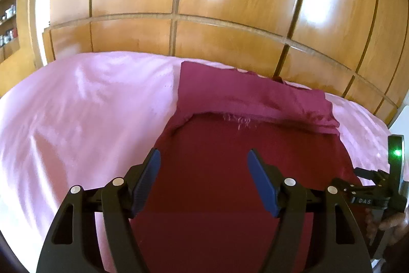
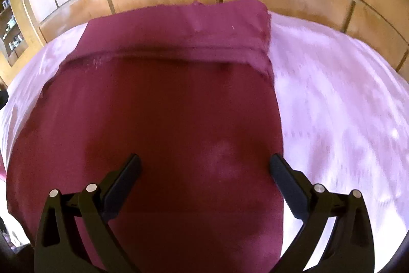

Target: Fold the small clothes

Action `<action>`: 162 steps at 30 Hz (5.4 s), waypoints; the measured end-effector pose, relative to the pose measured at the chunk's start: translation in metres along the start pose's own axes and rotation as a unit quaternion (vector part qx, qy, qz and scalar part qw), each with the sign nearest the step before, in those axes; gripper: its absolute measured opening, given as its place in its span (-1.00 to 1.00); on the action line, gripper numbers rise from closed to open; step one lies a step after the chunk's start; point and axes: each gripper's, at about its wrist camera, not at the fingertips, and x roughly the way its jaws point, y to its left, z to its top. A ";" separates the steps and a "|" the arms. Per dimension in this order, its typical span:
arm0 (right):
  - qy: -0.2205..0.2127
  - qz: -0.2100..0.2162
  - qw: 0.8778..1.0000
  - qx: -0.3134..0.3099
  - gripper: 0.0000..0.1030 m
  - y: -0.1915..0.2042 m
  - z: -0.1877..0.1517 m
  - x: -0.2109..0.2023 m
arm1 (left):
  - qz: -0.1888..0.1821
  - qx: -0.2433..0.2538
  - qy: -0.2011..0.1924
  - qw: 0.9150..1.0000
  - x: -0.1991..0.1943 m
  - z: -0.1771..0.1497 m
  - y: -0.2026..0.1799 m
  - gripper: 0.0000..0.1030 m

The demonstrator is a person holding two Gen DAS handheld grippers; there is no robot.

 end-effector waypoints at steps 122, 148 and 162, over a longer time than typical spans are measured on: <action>-0.056 0.098 0.993 0.039 -0.85 -0.071 0.016 -0.100 | -0.177 -0.027 0.036 0.983 -0.020 -0.002 0.053 -0.85; -0.005 -0.003 0.998 0.062 -0.24 -0.078 0.153 0.064 | 0.008 -0.044 0.123 0.991 0.187 0.096 0.058 -0.70; 0.029 0.156 0.983 0.098 0.26 -0.115 0.012 -0.029 | -0.147 -0.121 0.143 0.971 0.055 -0.003 0.105 0.17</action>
